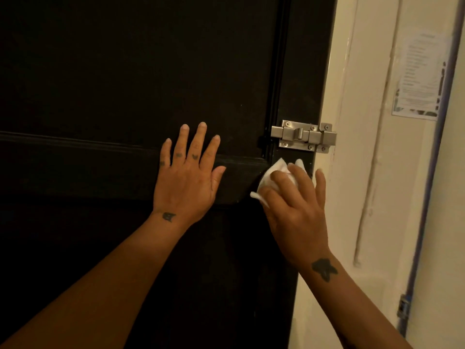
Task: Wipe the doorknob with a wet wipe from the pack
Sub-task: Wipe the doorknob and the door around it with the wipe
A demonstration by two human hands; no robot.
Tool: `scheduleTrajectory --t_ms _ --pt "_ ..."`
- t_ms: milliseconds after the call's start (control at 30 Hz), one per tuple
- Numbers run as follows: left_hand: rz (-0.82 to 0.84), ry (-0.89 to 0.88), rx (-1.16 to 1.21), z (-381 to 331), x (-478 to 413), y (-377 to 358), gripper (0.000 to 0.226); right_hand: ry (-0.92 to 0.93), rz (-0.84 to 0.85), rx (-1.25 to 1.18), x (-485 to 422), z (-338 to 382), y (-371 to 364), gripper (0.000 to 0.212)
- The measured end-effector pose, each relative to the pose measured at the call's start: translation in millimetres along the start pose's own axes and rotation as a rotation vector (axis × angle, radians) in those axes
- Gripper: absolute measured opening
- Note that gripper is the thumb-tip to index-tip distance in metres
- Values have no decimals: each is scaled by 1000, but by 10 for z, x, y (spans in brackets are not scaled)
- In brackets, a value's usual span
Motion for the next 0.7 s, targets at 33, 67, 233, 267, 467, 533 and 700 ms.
scheduleTrajectory --t_ms 33,67,233,267,467,533,700 --pt "-2 -2 2 -1 -1 3 54 82 30 10 50 14 11 27" --pt "-4 -3 6 -1 -1 6 54 158 55 7 106 22 36 26" --pt "-7 -3 2 -2 7 11 54 76 -59 -286 192 -156 385 24" --pt "-5 0 -1 -3 6 10 54 -29 -121 -355 172 -273 480 20" --pt "16 8 4 -12 7 5 54 -469 -316 -534 -51 -833 677 12" --pt "19 11 6 -11 8 10 54 -550 -268 -586 -139 -863 554 14" --pt "16 18 18 -8 12 18 54 -578 -141 -748 -187 -638 324 13"
Point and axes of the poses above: each hand's wrist, its own x-axis away from the middle knuckle, its own y-axis out of the back of the hand, z = x × y, the point moved 6 cm from there along -x, towards the middle knuckle, and after that the axes turned 7 degrees about -x, right-handed, at the moved point
